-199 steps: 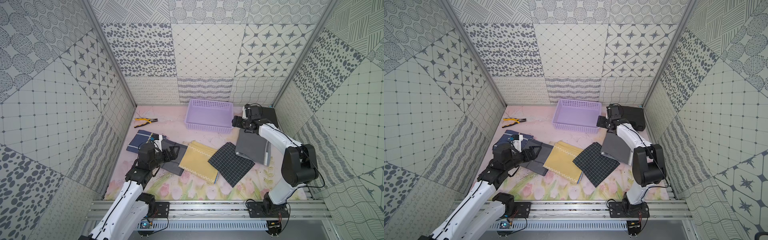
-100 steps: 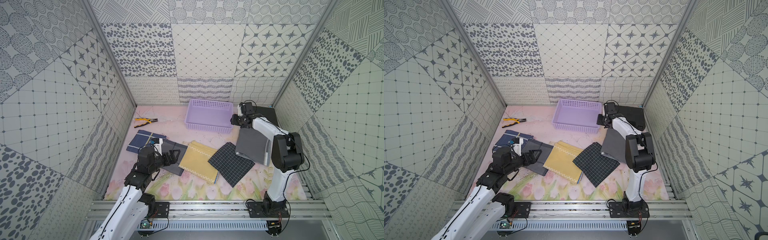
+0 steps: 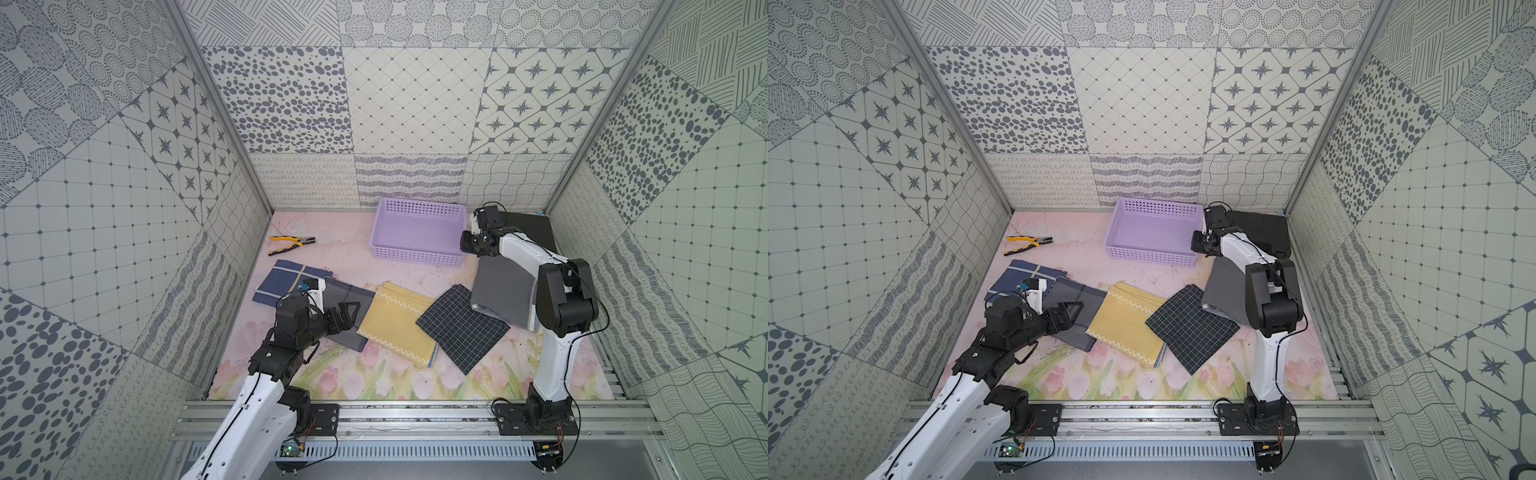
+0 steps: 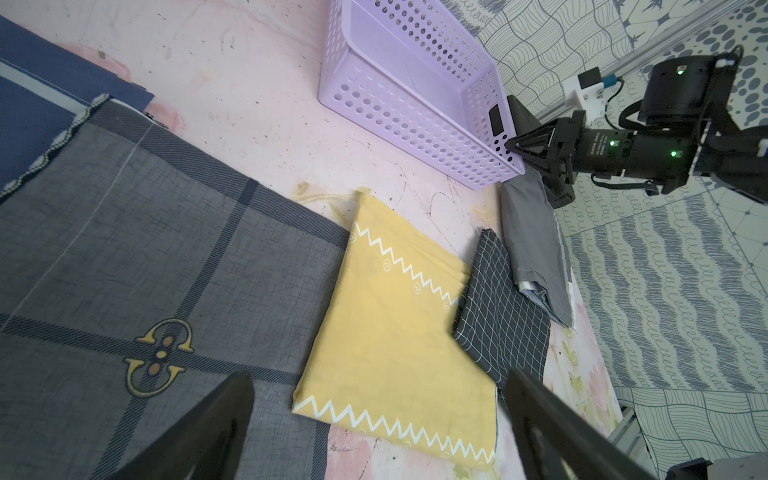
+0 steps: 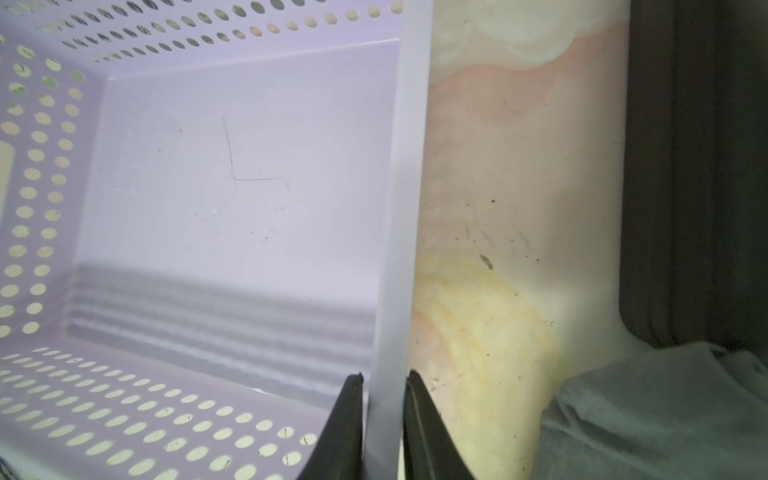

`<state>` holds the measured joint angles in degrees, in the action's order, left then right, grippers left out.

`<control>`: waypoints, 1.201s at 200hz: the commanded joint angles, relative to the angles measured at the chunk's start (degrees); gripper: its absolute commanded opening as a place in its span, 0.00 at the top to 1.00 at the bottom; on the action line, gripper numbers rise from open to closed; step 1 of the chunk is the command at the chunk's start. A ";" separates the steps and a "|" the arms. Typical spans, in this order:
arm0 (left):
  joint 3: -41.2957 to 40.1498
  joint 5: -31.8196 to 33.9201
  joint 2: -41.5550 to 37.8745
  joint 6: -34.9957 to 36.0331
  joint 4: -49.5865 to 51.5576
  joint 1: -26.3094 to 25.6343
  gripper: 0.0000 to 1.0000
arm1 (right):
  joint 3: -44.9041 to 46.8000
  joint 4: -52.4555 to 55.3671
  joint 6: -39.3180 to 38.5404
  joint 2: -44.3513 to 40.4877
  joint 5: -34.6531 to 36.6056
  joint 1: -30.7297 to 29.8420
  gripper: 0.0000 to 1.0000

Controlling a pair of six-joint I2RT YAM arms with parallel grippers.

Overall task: Put the folded pillowcase in the basket
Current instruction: Adjust the basket at the center of the board.

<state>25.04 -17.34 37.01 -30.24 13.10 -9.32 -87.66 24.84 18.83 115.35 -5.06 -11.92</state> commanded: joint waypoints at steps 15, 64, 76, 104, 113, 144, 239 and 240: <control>-0.22 0.21 -0.28 -0.30 0.16 -0.03 0.01 | -1.12 0.49 -0.52 0.64 -1.21 -0.64 0.86; -0.38 -0.80 -1.05 -1.08 0.36 -0.03 0.01 | -0.60 1.09 0.12 -0.43 -2.01 -2.02 0.91; -0.39 -1.24 -1.15 -1.24 0.43 -0.12 0.01 | -0.60 1.10 0.58 -0.56 -1.99 -2.55 0.92; -0.52 -2.98 -1.57 -1.75 0.23 -0.06 0.01 | -1.15 1.09 1.77 -0.43 -1.89 -4.13 0.92; -0.55 -3.56 -1.59 -2.22 0.09 -0.07 0.01 | -1.44 1.21 2.22 -0.30 -1.79 -4.65 0.92; -0.98 -5.39 -2.24 -3.58 -0.18 -0.57 0.01 | -2.17 1.38 4.57 -0.21 -1.74 -5.57 0.82; -1.25 -0.35 -0.63 -7.02 -4.34 -12.23 0.01 | 9.28 -0.85 5.34 -16.20 0.23 -3.61 0.21; -1.28 -0.12 -0.50 -7.11 -4.42 -12.57 0.01 | 9.58 -0.98 5.34 -16.60 0.27 -3.58 0.21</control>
<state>23.42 -20.53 34.81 -35.75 12.99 -15.57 -83.13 26.74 23.92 105.73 -5.76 -16.67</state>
